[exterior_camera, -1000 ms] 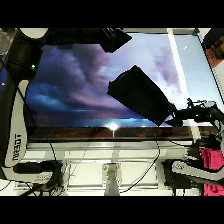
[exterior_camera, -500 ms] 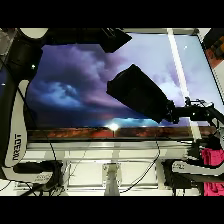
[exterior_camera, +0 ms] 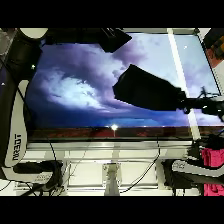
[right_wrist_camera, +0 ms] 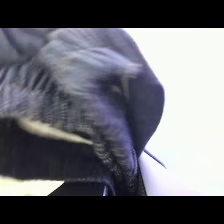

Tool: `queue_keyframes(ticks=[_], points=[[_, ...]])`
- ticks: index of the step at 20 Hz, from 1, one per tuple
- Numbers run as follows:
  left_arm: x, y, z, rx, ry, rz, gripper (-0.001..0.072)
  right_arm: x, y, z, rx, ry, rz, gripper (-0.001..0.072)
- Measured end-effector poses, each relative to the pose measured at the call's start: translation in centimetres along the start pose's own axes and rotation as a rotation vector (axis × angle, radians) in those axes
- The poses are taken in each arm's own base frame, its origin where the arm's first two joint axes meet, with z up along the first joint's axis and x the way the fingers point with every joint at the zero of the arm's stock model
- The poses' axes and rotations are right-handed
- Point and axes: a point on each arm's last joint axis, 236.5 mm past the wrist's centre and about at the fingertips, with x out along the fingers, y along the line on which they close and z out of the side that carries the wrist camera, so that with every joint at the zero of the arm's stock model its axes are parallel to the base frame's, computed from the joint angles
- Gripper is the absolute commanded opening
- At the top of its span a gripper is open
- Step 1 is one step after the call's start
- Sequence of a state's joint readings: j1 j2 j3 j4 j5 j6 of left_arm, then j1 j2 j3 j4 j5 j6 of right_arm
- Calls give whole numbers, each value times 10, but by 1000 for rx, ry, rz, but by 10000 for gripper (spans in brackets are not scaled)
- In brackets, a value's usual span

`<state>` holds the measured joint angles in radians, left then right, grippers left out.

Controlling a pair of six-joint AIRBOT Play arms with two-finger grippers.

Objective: Fold the clothes and pants, and hang the long-sleeved shirts on hangers.

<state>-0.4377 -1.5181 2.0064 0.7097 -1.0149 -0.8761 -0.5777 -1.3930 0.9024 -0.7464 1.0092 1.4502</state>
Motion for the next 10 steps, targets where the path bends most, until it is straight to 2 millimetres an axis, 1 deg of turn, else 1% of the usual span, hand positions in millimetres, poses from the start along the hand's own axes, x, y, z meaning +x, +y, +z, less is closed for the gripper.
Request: queue_keyframes(ticks=[2, 3, 4, 5, 6, 7, 8, 10], points=[[0, 2, -2, 7, 7, 8, 509, -44, 6, 55, 57, -155, 41, 18], [0, 3, -3, 11, 12, 13, 509, -71, 2, 80, 97, -228, 54, 19], [1, 5, -5, 13, 17, 18, 508, -97, -6, 99, 139, -287, 60, 19], [2, 7, -7, 13, 24, 21, 509, -127, -21, 117, 186, -354, 55, 19], [4, 9, -10, 13, 30, 24, 509, -153, -38, 128, 232, -409, 42, 19], [6, 11, -13, 10, 36, 24, 509, -180, -58, 135, 283, -457, 18, 19], [9, 13, -17, 6, 43, 24, 509, -204, -80, 136, 330, -497, -14, 19], [15, 15, -24, -3, 56, 21, 509, -239, -124, 126, 416, -535, -108, 20]])
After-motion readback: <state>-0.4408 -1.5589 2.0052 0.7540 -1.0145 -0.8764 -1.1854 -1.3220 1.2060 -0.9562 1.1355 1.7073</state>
